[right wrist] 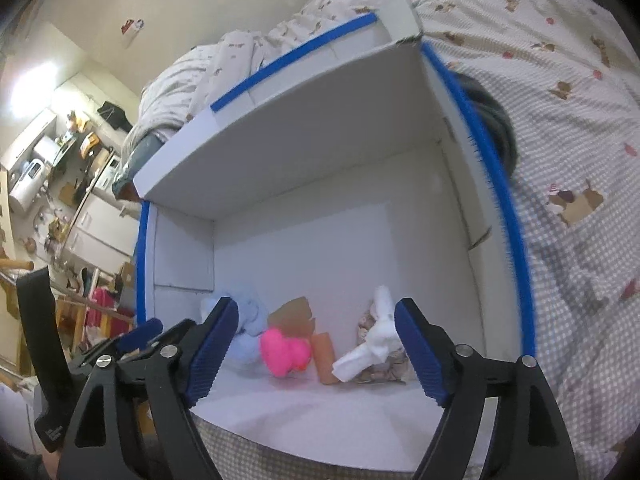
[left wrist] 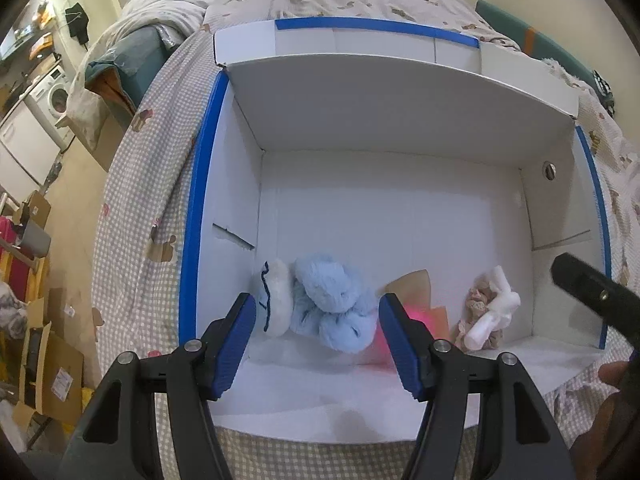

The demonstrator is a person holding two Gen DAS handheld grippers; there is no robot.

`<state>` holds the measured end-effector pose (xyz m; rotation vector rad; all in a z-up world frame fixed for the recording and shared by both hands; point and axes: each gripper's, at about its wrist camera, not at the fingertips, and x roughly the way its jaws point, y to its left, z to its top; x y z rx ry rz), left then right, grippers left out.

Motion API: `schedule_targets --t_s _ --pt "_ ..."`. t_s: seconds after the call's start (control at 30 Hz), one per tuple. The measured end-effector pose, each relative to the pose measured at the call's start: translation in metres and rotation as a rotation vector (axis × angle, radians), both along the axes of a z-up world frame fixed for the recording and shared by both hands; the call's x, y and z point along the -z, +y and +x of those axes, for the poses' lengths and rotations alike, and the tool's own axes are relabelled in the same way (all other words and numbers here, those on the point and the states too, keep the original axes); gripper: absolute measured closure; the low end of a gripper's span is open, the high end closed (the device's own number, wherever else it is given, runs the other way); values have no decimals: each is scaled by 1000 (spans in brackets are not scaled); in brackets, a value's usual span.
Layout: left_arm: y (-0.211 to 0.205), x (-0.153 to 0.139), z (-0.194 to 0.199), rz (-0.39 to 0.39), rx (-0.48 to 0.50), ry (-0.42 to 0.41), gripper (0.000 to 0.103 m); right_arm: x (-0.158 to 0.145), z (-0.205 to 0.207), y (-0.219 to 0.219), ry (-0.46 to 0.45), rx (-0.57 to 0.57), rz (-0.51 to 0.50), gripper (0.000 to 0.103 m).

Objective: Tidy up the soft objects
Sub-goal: 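Lower the pink duck into the box and open the right gripper, then withdraw both grippers from the box toward the remaining items beside it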

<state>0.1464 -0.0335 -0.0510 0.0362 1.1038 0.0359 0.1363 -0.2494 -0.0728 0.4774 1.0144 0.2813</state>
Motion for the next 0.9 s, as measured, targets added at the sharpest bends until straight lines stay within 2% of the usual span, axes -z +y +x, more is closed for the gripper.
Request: schedule_targets --t_s 0.3,0.43,0.53,0.6,0.73,0.9 --pt "8 -14 -30 -14 14 -50 42 -15 -29 -21 -25 68 15 18" --pt "14 -21 -45 -44 19 -69 42 -19 -44 -26 -35 84 4 18" --pt "19 -24 -58 -25 0 -80 42 -16 -58 -28 -18 87 8 18" --pt "21 -22 -66 -4 -17 -77 42 -16 -68 -31 -13 88 -1 18" --pt "23 -11 -83 -55 7 -40 42 -10 -85 -32 19 67 0 18" --pt "21 1 -91 -49 26 -13 42 4 -98 -30 71 62 -60 18"
